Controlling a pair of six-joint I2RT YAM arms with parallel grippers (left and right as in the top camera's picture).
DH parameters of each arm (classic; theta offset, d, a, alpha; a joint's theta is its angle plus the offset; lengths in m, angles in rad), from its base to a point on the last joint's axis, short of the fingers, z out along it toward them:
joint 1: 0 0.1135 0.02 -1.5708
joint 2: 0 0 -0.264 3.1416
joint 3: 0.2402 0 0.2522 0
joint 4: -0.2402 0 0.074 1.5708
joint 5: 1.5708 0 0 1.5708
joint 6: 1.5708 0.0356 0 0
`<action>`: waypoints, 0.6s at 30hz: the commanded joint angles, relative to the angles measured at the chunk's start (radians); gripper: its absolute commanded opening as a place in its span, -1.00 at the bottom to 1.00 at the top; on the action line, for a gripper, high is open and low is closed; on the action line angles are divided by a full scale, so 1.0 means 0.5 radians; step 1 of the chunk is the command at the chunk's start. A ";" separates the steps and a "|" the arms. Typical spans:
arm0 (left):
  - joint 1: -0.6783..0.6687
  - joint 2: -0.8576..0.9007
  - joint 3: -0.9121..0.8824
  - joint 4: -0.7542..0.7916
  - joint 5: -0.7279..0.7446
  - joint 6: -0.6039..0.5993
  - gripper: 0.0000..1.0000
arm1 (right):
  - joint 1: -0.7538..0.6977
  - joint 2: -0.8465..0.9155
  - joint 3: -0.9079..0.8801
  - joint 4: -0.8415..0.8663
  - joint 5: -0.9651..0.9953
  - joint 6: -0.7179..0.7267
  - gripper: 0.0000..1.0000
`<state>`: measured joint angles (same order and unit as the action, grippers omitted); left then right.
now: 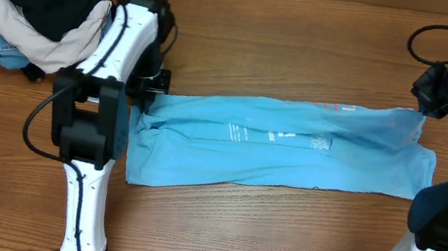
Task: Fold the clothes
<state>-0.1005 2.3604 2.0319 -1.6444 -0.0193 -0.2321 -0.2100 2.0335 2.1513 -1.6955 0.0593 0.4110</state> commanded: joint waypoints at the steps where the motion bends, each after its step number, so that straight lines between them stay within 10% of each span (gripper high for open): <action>1: 0.170 0.012 -0.010 -0.063 -0.050 -0.053 -0.92 | -0.057 -0.050 -0.011 0.003 0.044 0.002 -0.92; 18: 0.063 -0.003 -0.056 -0.094 0.159 0.040 -0.92 | -0.197 -0.050 -0.011 0.013 0.145 0.011 -0.89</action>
<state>-0.0391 2.3604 2.0300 -1.6863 0.0322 -0.2314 -0.2684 2.0331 2.1468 -1.6928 0.1123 0.4110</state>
